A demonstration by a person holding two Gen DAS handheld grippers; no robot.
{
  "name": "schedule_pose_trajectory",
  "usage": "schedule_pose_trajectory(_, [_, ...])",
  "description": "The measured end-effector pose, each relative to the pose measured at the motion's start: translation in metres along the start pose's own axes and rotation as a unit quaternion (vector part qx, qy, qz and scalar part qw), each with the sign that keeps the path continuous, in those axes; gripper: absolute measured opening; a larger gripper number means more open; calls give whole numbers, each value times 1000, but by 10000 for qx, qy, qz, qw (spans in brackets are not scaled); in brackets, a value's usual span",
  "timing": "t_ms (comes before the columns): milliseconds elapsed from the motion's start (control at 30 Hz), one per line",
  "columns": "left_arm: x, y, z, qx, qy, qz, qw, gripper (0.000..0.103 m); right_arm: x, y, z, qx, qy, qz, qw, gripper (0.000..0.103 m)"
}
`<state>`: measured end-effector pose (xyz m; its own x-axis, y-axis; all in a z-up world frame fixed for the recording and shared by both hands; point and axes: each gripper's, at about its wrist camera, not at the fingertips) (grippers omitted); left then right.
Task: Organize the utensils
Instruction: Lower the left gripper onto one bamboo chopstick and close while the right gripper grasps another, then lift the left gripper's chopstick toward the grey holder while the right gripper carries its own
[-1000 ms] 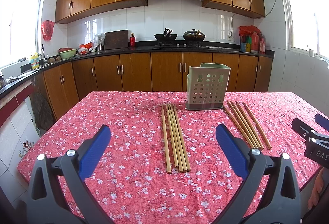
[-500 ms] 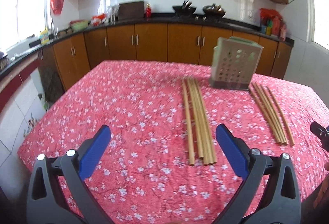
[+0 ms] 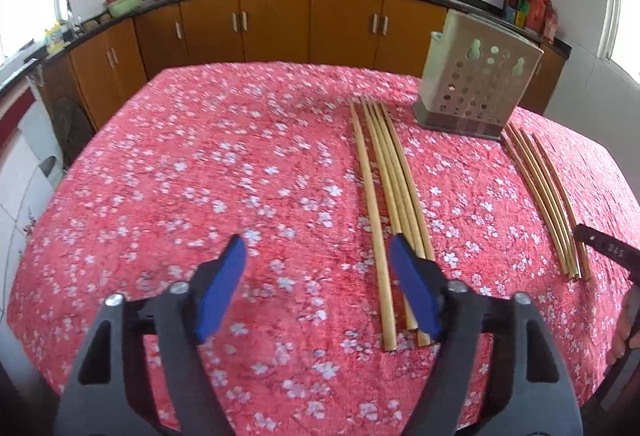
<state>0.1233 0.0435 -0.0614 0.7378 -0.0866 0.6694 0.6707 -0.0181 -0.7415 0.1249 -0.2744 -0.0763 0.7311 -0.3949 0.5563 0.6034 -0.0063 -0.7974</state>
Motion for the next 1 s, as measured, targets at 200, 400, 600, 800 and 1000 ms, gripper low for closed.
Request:
schedule_pose_trajectory(200, [7,19,-7,-455,102,257,9986,42,-2,0,0,-9,-170,-45,9998,14])
schedule_pose_trajectory(400, [10,33,-17,-496,301,459,9973,20,3,4,4,-56,-219,-54,9997,15])
schedule_pose_trajectory(600, [26,47,-9,-230,417,514,9975,8,20,24,12,-152,-370,-111,9991,7])
schedule_pose_trajectory(800, [43,64,22,-90,89,443,9989,9,42,36,-12,-345,-17,-258,9991,7])
schedule_pose_trajectory(1000, [36,58,25,-267,47,273,9993,10,46,38,-17,-301,36,-251,9992,8])
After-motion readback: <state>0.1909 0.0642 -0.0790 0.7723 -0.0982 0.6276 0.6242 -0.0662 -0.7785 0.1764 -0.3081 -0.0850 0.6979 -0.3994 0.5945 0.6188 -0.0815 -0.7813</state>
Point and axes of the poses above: each gripper's, at about its wrist camera, not at the fingertips, and y roughly the way its jaws point, z to its left, x to its top, and after that the axes turned 8 degrees about y, right-handed
